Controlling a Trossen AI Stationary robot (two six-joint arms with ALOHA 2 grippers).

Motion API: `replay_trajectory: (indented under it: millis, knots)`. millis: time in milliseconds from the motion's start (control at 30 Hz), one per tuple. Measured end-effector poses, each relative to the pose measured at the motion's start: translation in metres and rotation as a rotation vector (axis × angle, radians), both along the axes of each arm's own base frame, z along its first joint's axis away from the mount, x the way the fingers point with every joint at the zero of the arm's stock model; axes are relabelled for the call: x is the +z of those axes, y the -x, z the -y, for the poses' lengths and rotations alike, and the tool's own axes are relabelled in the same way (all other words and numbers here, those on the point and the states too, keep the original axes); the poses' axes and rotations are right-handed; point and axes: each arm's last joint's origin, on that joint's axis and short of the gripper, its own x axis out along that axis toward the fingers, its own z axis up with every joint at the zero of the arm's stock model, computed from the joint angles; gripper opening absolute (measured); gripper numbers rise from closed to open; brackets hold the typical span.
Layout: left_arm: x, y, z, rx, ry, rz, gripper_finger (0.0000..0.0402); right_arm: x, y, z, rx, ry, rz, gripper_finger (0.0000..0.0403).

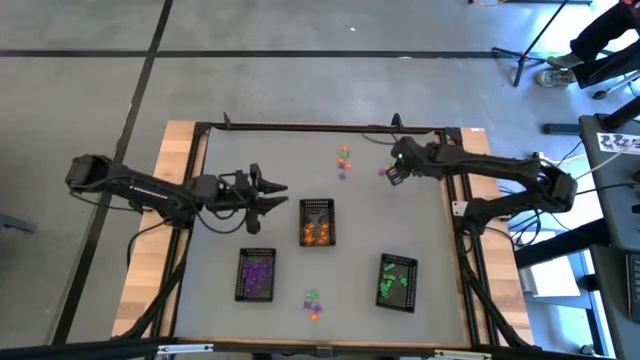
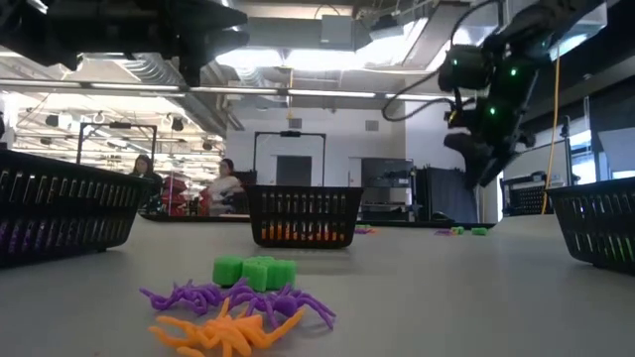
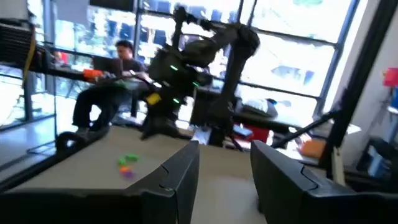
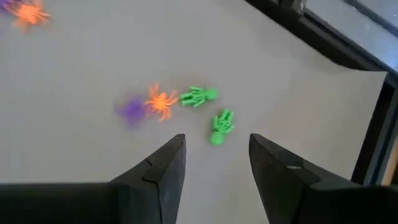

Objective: Sort Halloween decoration
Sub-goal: Put the green skeleton toy into the bottom right black bin

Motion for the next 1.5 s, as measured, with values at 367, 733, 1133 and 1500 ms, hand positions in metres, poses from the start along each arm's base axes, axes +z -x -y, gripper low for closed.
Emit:
replay_trajectory:
  millis: [367, 733, 1133, 1500]
  knots:
    - [-0.005, 0.0, 0.01, -0.026, -0.031, -0.058, 0.0136, -0.039, 0.017, 0.039, -0.127, -0.062, 0.04, 0.0175]
    - [-0.009, 0.0, 0.01, -0.027, -0.034, -0.099, 0.0136, -0.084, 0.007, 0.055, -0.119, -0.172, -0.045, 0.0172]
    - [-0.011, 0.0, 0.01, -0.027, -0.033, -0.121, 0.0136, -0.07, 0.008, 0.052, -0.056, -0.157, 0.004, 0.0019]
    - [-0.011, 0.0, 0.01, -0.027, -0.033, -0.122, 0.0136, -0.012, 0.019, 0.019, 0.113, -0.269, 0.118, 0.0035]
